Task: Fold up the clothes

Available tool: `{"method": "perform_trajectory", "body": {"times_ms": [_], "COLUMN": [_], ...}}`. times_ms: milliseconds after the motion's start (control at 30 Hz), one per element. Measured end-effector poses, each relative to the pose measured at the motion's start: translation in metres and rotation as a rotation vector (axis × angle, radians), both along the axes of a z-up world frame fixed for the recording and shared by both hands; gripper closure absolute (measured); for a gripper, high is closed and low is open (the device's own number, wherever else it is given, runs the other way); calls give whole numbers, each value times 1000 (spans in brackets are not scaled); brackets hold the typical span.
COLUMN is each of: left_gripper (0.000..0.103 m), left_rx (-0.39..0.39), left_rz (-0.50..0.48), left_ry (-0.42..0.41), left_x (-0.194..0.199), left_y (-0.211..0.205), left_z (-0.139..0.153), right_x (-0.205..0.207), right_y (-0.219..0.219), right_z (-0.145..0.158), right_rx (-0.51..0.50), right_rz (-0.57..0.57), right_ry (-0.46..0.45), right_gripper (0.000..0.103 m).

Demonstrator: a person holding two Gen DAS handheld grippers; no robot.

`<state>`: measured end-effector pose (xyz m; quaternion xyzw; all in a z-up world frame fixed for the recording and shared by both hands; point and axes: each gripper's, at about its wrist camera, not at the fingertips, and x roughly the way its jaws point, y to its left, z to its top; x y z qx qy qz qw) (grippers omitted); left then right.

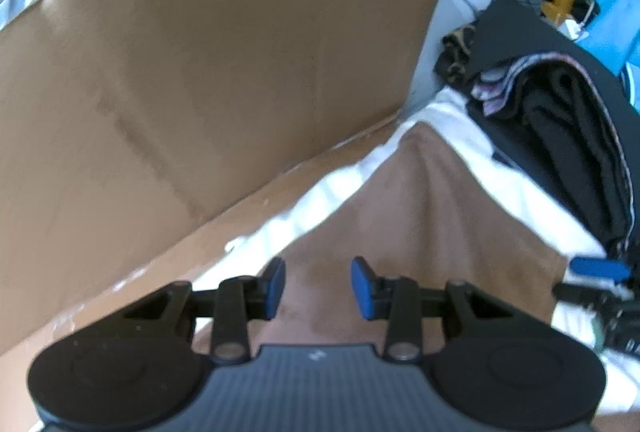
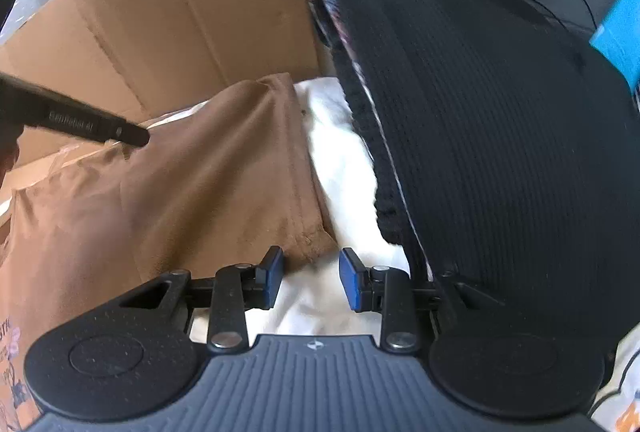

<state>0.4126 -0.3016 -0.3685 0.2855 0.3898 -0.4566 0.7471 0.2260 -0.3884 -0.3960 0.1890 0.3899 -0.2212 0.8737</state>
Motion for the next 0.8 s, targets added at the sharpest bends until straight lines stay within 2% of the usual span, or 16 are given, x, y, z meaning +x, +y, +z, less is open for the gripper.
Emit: {"method": "perform_trajectory", "body": {"times_ms": [267,333,400,500,567,667,800], "left_gripper": [64,64,64,64,64,66,73], "left_rx": [-10,-19,-3,7,19,56,85], "left_rz": [-73,-94,-106,-132,-154,-161,-145], "left_ry": [2,31,40,59,60,86,106], "left_x": [3,2,0,-6,-11,-12,-7], "left_y": [-62,-78,-90,-106,-113,-124,-134], "left_z": [9,4,-3,-11,-15,-21,-27], "right_x": [-15,-17,-17,-23,-26,-30,-37], "right_y": [-20,-25,-27,-30,-36,-41,-42], "right_z": [-8,-12,-13,-17,-19,-20,-16], "right_rx": [187,258,275,306,343,371,360], "right_rz": [-126,-167,-176,-188,-204,-209,-202], "right_ry": [-95,-105,-117,-136,-146,-160,-175], "right_gripper": [65,65,65,74,91,99,100]}}
